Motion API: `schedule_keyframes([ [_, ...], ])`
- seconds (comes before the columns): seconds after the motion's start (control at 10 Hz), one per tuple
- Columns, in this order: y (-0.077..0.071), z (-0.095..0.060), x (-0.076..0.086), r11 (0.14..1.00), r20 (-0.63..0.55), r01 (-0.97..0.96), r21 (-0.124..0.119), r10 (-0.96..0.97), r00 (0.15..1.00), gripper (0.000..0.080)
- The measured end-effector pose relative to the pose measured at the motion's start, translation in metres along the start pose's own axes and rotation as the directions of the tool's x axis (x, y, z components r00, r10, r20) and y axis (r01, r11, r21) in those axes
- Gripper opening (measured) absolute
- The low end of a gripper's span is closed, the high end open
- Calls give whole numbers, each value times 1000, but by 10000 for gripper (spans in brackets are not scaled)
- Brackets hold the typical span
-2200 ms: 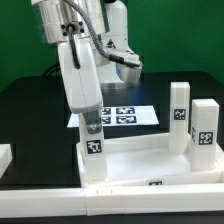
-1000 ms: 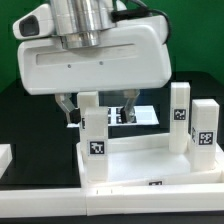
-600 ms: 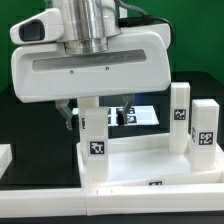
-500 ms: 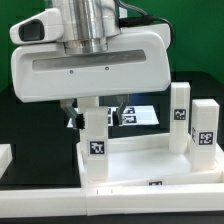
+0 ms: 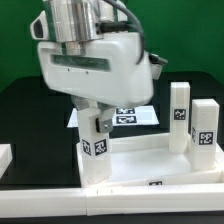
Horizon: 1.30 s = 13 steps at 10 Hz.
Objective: Assemble desk
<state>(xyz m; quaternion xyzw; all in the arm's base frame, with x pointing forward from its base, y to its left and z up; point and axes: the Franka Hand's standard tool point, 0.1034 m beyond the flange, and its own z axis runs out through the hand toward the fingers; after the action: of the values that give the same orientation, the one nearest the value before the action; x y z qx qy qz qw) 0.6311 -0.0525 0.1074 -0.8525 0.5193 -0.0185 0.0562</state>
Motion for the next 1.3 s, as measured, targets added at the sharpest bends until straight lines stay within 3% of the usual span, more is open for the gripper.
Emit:
schedule_keyframes([
  [0.4, 0, 0, 1, 965, 4, -263, 2, 263, 965, 288],
  [0.6, -2, -1, -1, 788, 25, -616, 0, 615, 788, 288],
  [0.8, -6, 0, -2, 553, 46, -833, -1, 832, 553, 288],
  [0.9, -7, 0, -3, 532, 45, -847, 0, 846, 532, 288],
  [1.0, -7, 0, -3, 547, 44, -837, 1, 837, 546, 289],
  [1.1, -7, 1, -3, 589, 44, -808, 2, 807, 588, 381],
  [1.2, -8, 3, -9, 712, 45, -702, -5, 701, 711, 522],
  [1.3, -8, 3, -10, 854, 47, -521, 9, 520, 853, 609],
])
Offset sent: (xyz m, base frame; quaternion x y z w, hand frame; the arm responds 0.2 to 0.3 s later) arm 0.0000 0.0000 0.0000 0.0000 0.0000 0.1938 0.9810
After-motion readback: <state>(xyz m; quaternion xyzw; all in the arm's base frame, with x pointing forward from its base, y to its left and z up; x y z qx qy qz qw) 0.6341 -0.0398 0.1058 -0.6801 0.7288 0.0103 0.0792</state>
